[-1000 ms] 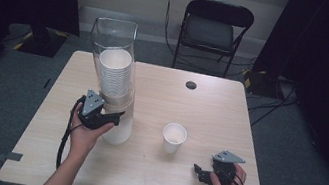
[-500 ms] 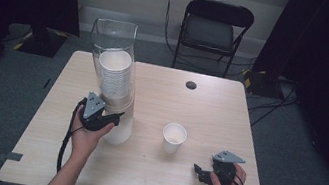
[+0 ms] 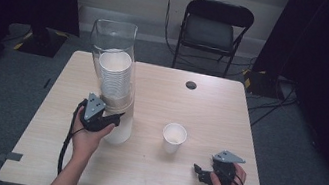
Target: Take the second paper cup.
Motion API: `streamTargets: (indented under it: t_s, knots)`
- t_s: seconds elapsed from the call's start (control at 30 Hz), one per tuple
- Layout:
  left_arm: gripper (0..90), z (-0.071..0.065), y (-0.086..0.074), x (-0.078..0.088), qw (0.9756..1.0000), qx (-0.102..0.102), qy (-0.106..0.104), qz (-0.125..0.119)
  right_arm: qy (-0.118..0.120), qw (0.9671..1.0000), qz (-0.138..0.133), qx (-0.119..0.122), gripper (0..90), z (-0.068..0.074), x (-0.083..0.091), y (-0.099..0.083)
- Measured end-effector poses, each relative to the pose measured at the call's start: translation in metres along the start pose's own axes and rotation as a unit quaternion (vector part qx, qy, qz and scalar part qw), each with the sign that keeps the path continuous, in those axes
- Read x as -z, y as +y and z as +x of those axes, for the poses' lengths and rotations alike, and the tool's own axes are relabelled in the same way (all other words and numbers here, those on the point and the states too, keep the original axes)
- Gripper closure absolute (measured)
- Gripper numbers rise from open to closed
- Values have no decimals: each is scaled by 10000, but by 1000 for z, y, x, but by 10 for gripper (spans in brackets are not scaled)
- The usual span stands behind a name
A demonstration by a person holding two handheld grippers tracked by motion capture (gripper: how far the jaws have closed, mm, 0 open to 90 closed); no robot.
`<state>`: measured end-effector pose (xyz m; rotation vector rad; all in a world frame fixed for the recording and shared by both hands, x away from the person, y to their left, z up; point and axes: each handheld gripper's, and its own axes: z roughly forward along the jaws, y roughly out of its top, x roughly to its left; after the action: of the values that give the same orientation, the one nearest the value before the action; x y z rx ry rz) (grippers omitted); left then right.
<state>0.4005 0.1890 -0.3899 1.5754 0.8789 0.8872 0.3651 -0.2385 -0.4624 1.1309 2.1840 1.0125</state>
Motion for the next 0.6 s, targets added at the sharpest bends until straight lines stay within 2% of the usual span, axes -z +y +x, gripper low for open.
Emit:
streamTargets:
  t_s: [0.17,0.3,0.33,0.57,0.6]
  knots:
    - [339,-2,-1,0,10000,82,6,-17,-2,10000,0,-1,176,0,0,0]
    - [339,-2,-1,0,10000,-37,29,16,-1,10000,0,-1,176,0,0,0]
    - [339,-2,-1,0,10000,7,42,18,-1,10000,0,1,176,0,0,0]
    - [340,-3,-1,0,10000,-56,62,29,-1,10000,0,1,176,0,0,0]
    - [340,-4,-2,0,10000,3,39,8,-1,10000,0,1,176,0,0,0]
